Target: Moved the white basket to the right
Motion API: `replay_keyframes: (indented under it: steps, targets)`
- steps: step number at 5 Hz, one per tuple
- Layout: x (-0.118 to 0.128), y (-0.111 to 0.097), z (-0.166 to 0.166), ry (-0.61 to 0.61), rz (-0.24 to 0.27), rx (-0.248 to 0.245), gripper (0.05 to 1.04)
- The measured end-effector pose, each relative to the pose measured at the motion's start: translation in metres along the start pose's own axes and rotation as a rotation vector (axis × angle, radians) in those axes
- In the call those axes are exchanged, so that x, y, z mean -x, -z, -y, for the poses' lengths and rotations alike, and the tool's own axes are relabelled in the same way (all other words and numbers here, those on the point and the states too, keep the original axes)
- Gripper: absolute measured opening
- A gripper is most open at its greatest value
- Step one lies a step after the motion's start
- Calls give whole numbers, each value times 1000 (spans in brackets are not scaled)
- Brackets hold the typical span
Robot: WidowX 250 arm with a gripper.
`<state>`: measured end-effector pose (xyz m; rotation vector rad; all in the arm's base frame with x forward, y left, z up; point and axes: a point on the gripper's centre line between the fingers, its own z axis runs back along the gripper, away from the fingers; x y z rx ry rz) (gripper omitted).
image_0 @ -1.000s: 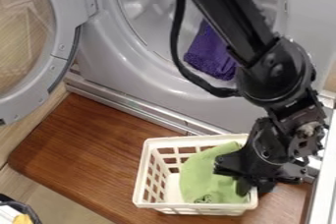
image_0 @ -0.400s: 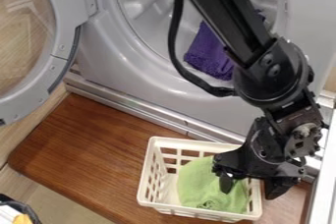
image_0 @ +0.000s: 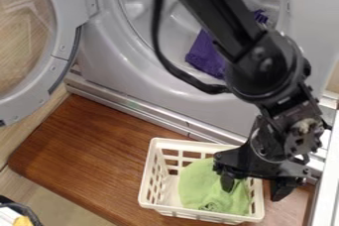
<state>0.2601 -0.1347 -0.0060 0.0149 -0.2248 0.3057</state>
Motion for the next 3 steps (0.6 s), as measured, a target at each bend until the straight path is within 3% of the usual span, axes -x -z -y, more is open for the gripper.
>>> replay_keyframes:
  steps: [1, 2, 3]
  targets:
    - [-8, -25, -9, -22, 37, 64, 999]
    - [-18, -64, -16, -16, 100, 125, 999]
    - [-21, -87, -22, 20, 134, 130, 999]
